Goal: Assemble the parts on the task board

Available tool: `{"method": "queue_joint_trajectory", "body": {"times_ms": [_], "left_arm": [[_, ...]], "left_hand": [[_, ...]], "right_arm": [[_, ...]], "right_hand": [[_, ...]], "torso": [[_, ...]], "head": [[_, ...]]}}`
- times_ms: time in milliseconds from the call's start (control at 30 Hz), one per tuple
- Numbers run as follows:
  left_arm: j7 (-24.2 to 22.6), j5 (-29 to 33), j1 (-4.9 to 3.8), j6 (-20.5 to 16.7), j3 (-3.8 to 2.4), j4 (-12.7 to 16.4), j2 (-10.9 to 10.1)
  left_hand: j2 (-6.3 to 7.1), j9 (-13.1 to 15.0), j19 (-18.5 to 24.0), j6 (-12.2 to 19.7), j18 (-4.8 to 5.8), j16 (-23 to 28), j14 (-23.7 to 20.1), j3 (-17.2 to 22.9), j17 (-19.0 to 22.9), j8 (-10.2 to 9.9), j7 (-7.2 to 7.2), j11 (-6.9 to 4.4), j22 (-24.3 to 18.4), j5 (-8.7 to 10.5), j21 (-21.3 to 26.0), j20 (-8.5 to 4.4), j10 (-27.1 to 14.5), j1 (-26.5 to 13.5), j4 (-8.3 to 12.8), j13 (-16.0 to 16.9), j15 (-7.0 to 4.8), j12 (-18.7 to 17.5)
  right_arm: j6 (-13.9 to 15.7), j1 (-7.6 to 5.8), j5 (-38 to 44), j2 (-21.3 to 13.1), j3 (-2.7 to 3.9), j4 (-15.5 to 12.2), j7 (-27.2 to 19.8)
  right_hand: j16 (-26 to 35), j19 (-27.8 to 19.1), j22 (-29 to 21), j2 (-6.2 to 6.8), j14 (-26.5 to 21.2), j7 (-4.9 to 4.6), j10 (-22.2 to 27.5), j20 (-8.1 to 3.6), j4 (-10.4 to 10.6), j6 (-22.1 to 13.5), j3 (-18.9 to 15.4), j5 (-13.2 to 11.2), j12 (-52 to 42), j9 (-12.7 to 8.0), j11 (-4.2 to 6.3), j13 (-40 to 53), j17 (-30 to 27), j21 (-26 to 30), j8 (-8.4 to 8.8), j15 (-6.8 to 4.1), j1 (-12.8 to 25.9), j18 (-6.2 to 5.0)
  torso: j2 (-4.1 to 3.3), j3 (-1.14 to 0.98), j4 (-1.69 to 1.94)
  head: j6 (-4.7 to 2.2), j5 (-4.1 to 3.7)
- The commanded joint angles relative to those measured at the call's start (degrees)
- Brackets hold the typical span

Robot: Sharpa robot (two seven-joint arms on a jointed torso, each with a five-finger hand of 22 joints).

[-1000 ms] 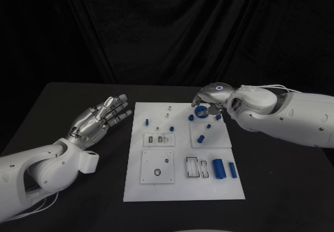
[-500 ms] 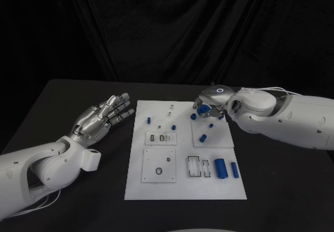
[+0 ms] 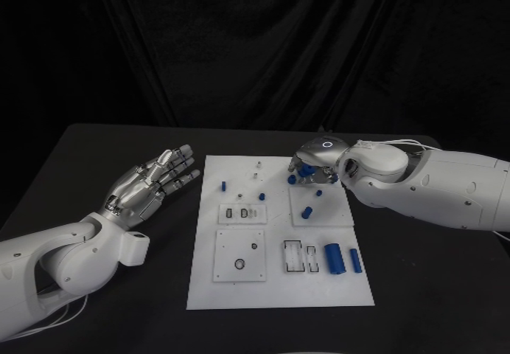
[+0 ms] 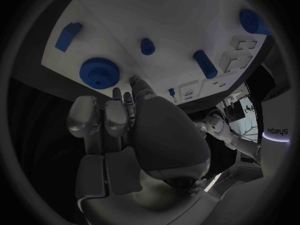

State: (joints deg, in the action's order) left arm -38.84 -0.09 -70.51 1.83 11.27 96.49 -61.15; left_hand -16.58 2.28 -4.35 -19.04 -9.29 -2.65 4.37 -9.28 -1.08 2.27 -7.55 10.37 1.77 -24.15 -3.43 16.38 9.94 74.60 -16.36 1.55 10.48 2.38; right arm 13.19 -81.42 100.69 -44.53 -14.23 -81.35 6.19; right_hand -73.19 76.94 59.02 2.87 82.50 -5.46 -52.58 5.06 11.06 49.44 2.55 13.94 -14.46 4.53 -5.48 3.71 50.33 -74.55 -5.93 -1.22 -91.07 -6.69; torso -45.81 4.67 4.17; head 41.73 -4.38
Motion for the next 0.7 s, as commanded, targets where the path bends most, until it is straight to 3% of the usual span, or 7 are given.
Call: {"method": "queue_joint_trajectory", "body": {"times_ms": [33,200,233,433,700], "left_arm": [[-13.92,0.32,-0.12,1.22,0.01,0.01,0.09],[-13.98,0.36,-0.11,1.2,0.05,-0.07,0.1],[-13.99,0.36,-0.11,1.19,0.06,-0.12,0.12],[-13.84,0.37,-0.11,1.27,0.09,-0.28,0.19],[-13.56,0.37,-0.11,1.37,0.23,-0.59,0.29]], "left_hand": [[0.1,0.05,-0.1,-0.44,-0.48,-0.3,0.02,0.66,-0.09,0.11,-0.63,0.01,0.08,-1.18,-0.37,0.41,0.11,1.2,0.25,0.07,0.52,0.19],[0.27,0.03,-0.15,-0.31,-0.4,-0.36,0.03,0.8,-0.1,0.08,-0.67,0.0,0.07,-2.07,-0.42,0.4,0.13,1.75,0.52,0.07,0.54,0.17],[0.34,-0.07,-0.2,0.48,-0.29,-0.44,0.06,0.9,-0.11,-0.07,1.35,0.75,0.06,-2.64,-0.45,0.39,0.11,2.16,0.67,0.07,0.78,0.14],[0.31,-0.06,-0.21,0.46,-0.25,-0.47,0.08,0.95,-0.12,-0.05,1.37,0.73,0.06,-2.96,-0.46,0.4,0.1,2.26,0.69,0.07,0.82,0.13],[0.26,-0.05,-0.22,0.48,-0.21,-0.48,0.07,1.04,-0.11,-0.04,1.22,0.72,0.05,-3.23,-0.47,0.41,0.03,2.38,0.72,0.06,0.86,0.1]], "right_arm": [[1.49,0.27,0.56,0.23,0.05,0.31,-0.3],[1.7,0.62,0.56,0.71,0.06,0.6,-0.72],[1.78,0.7,0.56,0.82,0.06,0.67,-0.82],[2.55,1.04,0.56,1.27,0.06,0.97,-1.16],[2.9,1.17,0.55,1.43,0.06,1.3,-1.56]], "right_hand": [[0.45,-0.47,-0.1,0.18,-0.1,-0.09,-0.47,0.21,-0.04,-0.45,0.45,0.28,0.32,-0.06,-0.14,0.02,-0.07,0.41,0.38,0.56,-0.54,0.53],[0.55,-0.61,-0.1,0.28,-0.21,-0.32,-0.71,0.3,-0.25,-0.69,0.99,0.3,0.68,-0.11,-0.19,0.0,-0.12,0.46,0.66,0.59,-0.9,0.48],[0.6,-0.65,-0.16,0.28,-0.24,-0.37,-0.74,0.32,-0.25,-0.67,1.04,0.27,0.72,-0.1,-0.2,0.0,-0.21,0.5,0.66,0.61,-0.9,0.47],[0.56,-0.76,-0.04,0.18,-0.26,-0.61,-1.26,0.59,0.17,-0.2,1.52,-0.03,1.08,0.02,-0.22,0.02,0.02,0.51,0.61,0.99,-0.4,0.5],[0.41,-0.87,0.3,-0.04,-0.23,-0.42,-2.45,1.21,0.79,1.76,2.9,-0.85,1.81,0.54,-0.32,0.04,0.5,0.44,-0.04,1.54,0.08,0.47]], "torso": [[-0.05,0.1,-0.08],[-0.11,0.13,-0.07],[-0.11,0.13,-0.06],[-0.24,0.13,0.04],[-0.29,0.23,-0.09]], "head": [[0.06,0.12],[0.18,-0.06],[0.19,-0.1],[0.32,-0.23],[0.66,-0.1]]}}
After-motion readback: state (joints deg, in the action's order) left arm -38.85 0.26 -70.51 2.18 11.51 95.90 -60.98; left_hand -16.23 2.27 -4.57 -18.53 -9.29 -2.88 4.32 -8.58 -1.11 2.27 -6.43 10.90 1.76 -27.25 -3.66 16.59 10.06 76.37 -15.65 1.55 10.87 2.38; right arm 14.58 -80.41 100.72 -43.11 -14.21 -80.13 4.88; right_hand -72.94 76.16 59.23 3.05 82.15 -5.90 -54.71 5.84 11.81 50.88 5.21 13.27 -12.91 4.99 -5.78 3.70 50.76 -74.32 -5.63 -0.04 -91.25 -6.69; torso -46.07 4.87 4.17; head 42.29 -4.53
